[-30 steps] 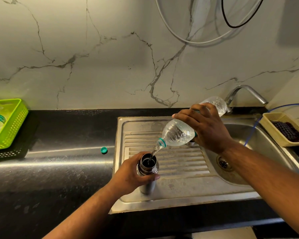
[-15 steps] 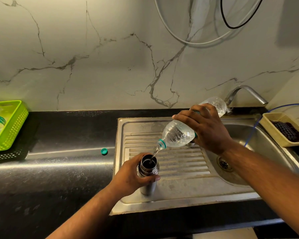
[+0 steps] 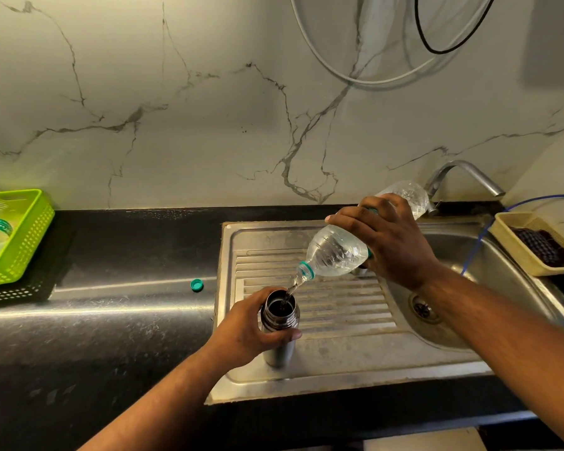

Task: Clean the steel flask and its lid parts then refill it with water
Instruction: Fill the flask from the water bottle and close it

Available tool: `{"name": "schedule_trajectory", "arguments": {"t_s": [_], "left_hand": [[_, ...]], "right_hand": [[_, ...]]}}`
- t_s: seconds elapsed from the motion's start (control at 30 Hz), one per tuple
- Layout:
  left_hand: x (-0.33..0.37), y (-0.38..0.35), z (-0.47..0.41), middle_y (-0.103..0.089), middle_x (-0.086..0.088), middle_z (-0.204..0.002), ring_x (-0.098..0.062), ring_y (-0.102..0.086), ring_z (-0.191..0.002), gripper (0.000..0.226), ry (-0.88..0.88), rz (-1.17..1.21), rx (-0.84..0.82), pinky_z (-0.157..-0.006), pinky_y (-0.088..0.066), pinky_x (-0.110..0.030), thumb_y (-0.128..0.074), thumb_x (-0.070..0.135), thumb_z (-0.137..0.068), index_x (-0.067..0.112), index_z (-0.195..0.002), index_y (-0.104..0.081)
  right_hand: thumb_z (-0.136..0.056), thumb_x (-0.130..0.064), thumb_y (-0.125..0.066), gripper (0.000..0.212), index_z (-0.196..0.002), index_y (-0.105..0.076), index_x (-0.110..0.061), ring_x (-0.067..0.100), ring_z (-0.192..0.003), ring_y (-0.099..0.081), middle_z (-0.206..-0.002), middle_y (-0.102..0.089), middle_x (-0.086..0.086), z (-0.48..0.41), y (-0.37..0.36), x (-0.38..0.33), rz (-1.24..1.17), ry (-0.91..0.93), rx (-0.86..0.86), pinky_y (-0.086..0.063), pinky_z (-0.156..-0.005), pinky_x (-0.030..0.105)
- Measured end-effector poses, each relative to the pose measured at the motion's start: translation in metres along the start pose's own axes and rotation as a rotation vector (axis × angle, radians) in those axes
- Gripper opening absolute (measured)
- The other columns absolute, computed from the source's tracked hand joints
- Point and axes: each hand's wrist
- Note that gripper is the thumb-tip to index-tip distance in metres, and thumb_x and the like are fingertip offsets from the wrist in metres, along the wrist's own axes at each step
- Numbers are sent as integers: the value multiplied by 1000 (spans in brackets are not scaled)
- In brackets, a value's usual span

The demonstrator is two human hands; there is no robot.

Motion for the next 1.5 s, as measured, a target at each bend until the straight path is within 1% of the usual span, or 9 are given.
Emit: {"name": "schedule_trajectory", "arguments": {"t_s": [0.5,0.73,0.8,0.93,1.03,1.13,1.27,1.37,1.5], "left_hand": [[-2,-2,1,-62,34,-120,5,-57,-118,64,18,-13,6,-97,-46,-13,-87,52,-69,51,-123,-52],[-1,-2,1,-61,35,-121,8,-55,-118,67,27,-17,-1,-98,-45,-13,-81,65,-65,54,-123,-51],[-1,-2,0,-60,35,-121,7,-55,-119,68,32,-18,-2,-99,-46,-16,-80,68,-64,55,-123,-50],[-1,-1,0,-59,37,-121,10,-54,-118,66,32,-25,-8,-99,-45,-15,-84,59,-67,55,-123,-50],[0,0,0,-60,36,-122,11,-54,-119,68,30,-19,-22,-98,-45,-12,-83,60,-67,51,-126,-51],[0,2,-1,-60,35,-122,9,-55,-119,69,19,-24,-32,-98,-46,-12,-84,59,-67,48,-127,-52],[2,4,0,-55,39,-125,13,-50,-120,70,5,-44,-43,-96,-42,-6,-85,58,-69,52,-128,-48],[2,5,1,-57,33,-128,8,-52,-124,76,-10,-43,-49,-103,-44,-14,-84,62,-69,46,-134,-49],[2,7,1,-56,27,-135,2,-51,-129,85,-22,-32,-76,-110,-45,-27,-81,71,-66,43,-139,-46]], "right_hand": [[-61,-31,-96,102,-148,-41,-28,32,-121,-51,-139,-58,-1,1,-3,1,21,10,-4,-38,-102,55],[-61,-29,-96,102,-148,-41,-28,31,-121,-50,-139,-59,-2,-1,-2,1,18,12,2,-38,-102,55],[-62,-31,-96,101,-147,-42,-27,31,-121,-50,-138,-59,-1,-1,-2,1,7,10,1,-39,-102,56],[-64,-44,-92,95,-144,-45,-25,29,-122,-50,-136,-60,1,0,-2,-6,-92,-30,-4,-39,-103,56],[-67,-48,-90,91,-143,-45,-25,24,-122,-50,-132,-61,1,4,-7,-22,-230,-119,-25,-41,-103,57],[-65,-41,-93,93,-142,-44,-26,16,-119,-49,-130,-60,-1,8,-15,-35,-436,-304,-25,-46,-99,55],[-67,-42,-94,89,-142,-48,-26,11,-119,-56,-130,-61,-8,11,-31,-43,-749,-582,8,-52,-99,36],[-65,-47,-94,86,-137,-51,-30,11,-113,-64,-124,-65,-11,10,-46,-46,-929,-725,22,-59,-92,35],[-58,-58,-93,85,-130,-53,-34,11,-107,-66,-119,-66,-8,1,-75,-50,-1023,-868,-13,-60,-90,37]]}}
Point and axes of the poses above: each hand's wrist, its own z-axis away from the middle knuckle, its own y-axis out of the back of the hand, x = y × z
